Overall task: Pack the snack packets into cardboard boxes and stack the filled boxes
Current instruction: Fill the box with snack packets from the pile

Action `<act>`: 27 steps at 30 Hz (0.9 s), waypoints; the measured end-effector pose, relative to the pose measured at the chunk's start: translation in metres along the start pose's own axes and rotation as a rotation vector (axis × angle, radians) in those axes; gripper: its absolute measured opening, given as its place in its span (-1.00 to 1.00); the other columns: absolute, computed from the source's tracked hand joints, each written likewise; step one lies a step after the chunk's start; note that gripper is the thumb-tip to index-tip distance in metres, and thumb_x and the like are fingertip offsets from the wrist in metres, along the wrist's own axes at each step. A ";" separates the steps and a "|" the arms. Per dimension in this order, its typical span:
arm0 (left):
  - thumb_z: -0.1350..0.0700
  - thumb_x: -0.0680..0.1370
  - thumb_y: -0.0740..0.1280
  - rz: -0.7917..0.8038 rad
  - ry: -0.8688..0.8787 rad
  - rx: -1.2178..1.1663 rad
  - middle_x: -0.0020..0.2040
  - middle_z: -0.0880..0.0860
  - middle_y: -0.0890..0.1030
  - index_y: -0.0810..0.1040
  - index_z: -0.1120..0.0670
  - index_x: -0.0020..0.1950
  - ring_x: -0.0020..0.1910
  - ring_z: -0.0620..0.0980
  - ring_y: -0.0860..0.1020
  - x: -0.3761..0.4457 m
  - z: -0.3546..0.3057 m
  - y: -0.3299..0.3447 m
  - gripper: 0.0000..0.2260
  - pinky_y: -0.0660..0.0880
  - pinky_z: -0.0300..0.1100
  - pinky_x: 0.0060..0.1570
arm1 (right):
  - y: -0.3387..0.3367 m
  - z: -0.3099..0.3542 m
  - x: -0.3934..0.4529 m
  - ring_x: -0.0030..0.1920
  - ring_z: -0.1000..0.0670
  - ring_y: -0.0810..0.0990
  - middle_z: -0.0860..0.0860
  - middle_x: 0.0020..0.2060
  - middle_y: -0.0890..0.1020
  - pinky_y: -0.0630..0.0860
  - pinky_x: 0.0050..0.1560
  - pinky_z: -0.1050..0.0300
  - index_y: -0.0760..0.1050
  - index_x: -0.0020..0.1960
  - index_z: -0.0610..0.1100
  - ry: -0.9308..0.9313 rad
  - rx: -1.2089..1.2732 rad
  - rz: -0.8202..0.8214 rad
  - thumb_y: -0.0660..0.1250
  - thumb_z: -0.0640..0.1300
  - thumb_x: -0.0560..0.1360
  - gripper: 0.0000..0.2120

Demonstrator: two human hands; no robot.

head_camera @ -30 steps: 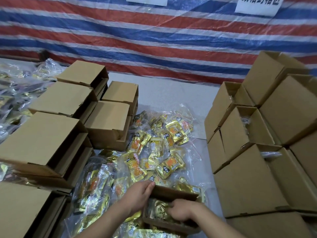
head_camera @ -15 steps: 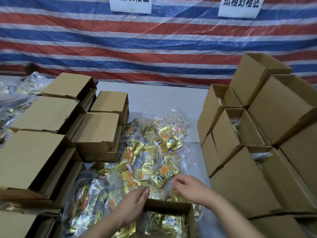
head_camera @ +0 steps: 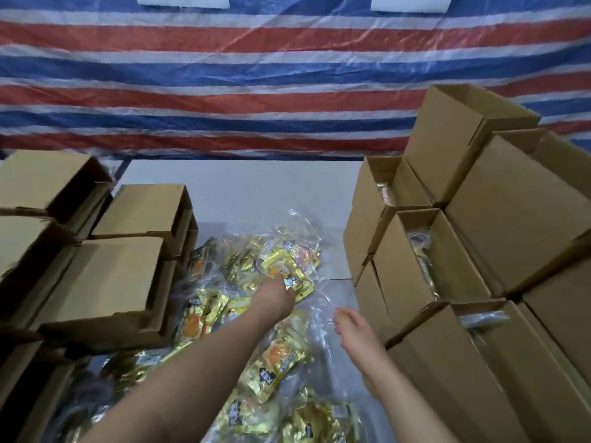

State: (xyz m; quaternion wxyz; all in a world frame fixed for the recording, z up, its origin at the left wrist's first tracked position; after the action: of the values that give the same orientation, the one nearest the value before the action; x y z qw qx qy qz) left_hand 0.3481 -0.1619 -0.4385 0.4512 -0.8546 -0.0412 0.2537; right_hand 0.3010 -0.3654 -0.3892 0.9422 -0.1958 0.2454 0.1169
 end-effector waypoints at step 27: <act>-0.01 0.42 0.46 0.064 0.049 -0.368 -0.01 -0.09 0.56 0.14 0.06 0.53 -0.12 -0.12 0.60 -0.010 -0.054 0.002 -0.22 0.52 -0.35 -0.29 | -0.037 0.015 0.019 -0.02 0.13 0.60 0.10 -0.05 0.67 0.46 -0.13 0.19 0.59 -0.02 0.02 -0.070 0.153 -0.141 0.32 0.03 0.60 -0.88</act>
State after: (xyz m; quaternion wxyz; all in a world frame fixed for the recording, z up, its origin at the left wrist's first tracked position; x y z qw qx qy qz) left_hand 0.3648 -0.2067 -0.4107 0.2800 -0.9295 -0.0486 0.2351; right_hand 0.3351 -0.3895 -0.3749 0.9682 -0.1359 0.2064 0.0381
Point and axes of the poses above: each hand's wrist, its own x-axis towards the middle knuckle, its own y-axis out of the palm, z = x × y, the point moved 6 cm from there along x, towards the middle knuckle
